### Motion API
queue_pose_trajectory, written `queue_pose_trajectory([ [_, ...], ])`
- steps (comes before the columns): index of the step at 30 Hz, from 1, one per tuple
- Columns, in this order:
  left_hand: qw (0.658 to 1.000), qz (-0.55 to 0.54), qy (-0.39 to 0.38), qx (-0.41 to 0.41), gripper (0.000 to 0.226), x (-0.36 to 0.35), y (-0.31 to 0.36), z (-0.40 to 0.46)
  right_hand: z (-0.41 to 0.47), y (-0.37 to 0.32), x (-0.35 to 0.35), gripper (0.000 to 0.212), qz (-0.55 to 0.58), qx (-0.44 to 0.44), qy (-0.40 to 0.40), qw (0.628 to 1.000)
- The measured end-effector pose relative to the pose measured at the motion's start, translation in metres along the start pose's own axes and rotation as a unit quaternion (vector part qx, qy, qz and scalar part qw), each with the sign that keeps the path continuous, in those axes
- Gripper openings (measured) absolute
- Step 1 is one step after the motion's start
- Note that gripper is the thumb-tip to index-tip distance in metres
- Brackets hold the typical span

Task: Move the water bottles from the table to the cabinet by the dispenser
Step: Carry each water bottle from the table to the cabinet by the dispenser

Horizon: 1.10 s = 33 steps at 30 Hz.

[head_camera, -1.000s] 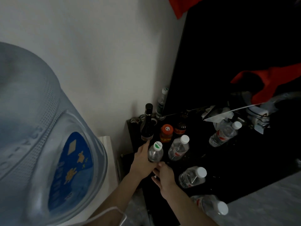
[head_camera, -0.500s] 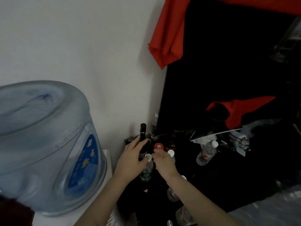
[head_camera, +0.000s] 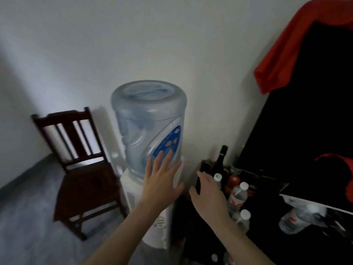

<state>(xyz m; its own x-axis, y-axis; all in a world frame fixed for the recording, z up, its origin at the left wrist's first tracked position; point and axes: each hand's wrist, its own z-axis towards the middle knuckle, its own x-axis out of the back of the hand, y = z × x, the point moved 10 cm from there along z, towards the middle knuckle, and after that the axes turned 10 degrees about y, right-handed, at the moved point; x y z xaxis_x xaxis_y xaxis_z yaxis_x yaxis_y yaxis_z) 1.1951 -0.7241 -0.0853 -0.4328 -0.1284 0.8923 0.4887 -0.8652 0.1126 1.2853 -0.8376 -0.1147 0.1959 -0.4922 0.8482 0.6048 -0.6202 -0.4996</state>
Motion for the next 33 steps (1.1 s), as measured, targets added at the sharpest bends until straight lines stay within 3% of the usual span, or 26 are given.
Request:
queue_pose_trajectory([
  [4,0.993,0.080,-0.035,0.084,0.076,0.035,-0.059,-0.063,-0.038,-0.077,-0.024,0.064,-0.024,0.110,-0.039,0.993],
  [8,0.974,0.110,-0.013,0.199,0.076,0.100,-0.131,-0.133,-0.083,-0.178,-0.054,0.060,0.011,0.224,-0.071,0.972],
  [15,0.894,0.204,0.049,0.396,0.076,0.243,-0.233,-0.325,-0.232,-0.362,-0.097,0.065,0.047,0.420,-0.171,0.890],
  [19,0.822,0.253,0.066,0.506,0.076,0.324,-0.258,-0.480,-0.366,-0.446,-0.106,0.066,0.081,0.504,-0.221,0.831],
  [24,0.722,0.307,0.079,0.615,0.078,0.425,-0.236,-0.668,-0.558,-0.518,-0.096,0.068,0.115,0.601,-0.280,0.740],
  [33,0.538,0.349,0.098,0.761,0.073,0.535,-0.134,-0.891,-0.828,-0.560,-0.060,0.066,0.130,0.735,-0.346,0.568],
])
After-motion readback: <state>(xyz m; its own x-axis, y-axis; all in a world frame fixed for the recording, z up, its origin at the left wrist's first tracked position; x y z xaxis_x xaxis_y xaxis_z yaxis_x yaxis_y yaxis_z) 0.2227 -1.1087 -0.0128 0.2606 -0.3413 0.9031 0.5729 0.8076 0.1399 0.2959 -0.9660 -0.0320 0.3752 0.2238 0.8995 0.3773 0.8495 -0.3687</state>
